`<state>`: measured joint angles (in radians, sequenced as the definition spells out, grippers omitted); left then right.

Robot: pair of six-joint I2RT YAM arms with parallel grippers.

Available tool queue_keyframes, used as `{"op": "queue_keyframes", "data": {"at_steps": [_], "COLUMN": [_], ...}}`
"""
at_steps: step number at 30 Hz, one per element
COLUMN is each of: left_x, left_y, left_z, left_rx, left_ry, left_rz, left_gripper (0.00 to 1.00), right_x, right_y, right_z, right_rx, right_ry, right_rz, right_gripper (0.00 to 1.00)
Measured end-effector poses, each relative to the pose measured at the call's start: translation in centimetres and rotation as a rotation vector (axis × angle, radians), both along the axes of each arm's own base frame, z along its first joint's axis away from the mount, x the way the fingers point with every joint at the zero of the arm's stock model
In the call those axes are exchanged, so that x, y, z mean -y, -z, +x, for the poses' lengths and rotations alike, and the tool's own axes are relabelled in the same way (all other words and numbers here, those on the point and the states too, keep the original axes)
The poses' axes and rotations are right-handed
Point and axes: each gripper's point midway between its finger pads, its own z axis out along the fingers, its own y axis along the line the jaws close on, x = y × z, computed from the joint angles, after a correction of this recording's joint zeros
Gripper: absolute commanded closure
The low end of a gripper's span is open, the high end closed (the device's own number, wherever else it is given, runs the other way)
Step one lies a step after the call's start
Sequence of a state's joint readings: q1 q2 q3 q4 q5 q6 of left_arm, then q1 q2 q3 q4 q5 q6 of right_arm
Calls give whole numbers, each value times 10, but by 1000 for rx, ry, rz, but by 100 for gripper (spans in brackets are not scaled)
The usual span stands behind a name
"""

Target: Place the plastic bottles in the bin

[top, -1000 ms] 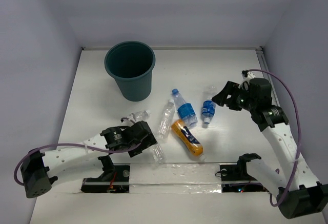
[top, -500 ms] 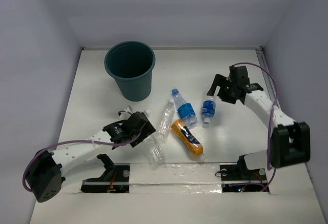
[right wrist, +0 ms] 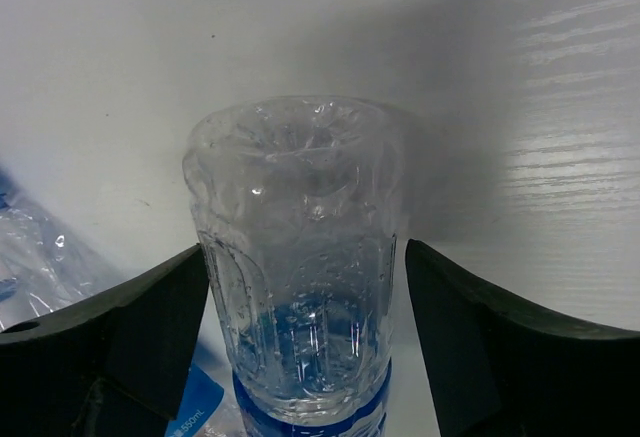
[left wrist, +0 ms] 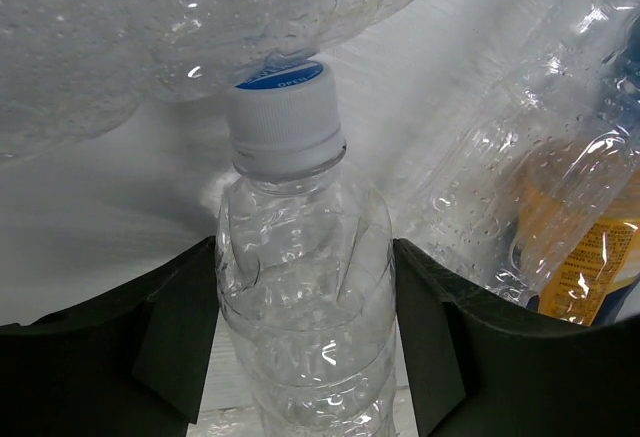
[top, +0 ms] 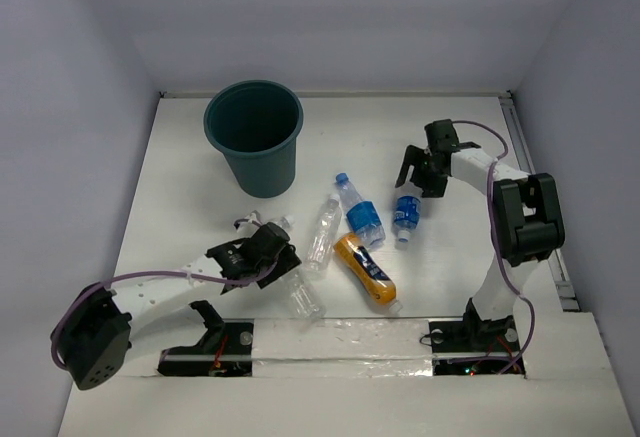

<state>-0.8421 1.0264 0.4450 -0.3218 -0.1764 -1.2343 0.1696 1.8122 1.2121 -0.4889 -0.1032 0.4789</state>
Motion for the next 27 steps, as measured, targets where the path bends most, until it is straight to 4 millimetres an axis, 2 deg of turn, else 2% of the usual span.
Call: {"op": "queue_keyframes", "data": {"at_steps": [1, 6, 9, 12, 14, 16, 18, 21, 24, 27], "left_x": [0, -3, -4, 1, 9, 18, 27, 36, 33, 11], "left_y": [0, -5, -17, -42, -70, -108, -159, -254, -343, -412], "left_z": [0, -4, -10, -16, -18, -15, -8, 11, 50, 99], "left_rx": [2, 10, 25, 45, 69, 114, 189, 361, 553, 723], "left_ry": [4, 27, 53, 109, 152, 184, 204, 206, 152, 47], "left_rz": [1, 3, -19, -52, -80, -119, -174, -259, -264, -194], "left_gripper": [50, 60, 64, 65, 65, 65, 65, 65, 64, 64], "right_x": [0, -1, 3, 8, 11, 13, 14, 13, 8, 0], "right_y": [2, 2, -3, -22, -43, -72, -103, -148, -181, -205], "right_z": [0, 0, 2, 4, 5, 6, 5, -4, -19, -34], "right_rx": [-7, -9, 9, 57, 111, 184, 267, 389, 471, 528], "right_ry": [1, 15, 30, 43, 54, 63, 69, 72, 65, 50], "right_rz": [1, 9, -7, -26, -33, -31, -17, 27, 88, 157], "right_gripper": [22, 41, 45, 46, 46, 47, 48, 47, 48, 48]}}
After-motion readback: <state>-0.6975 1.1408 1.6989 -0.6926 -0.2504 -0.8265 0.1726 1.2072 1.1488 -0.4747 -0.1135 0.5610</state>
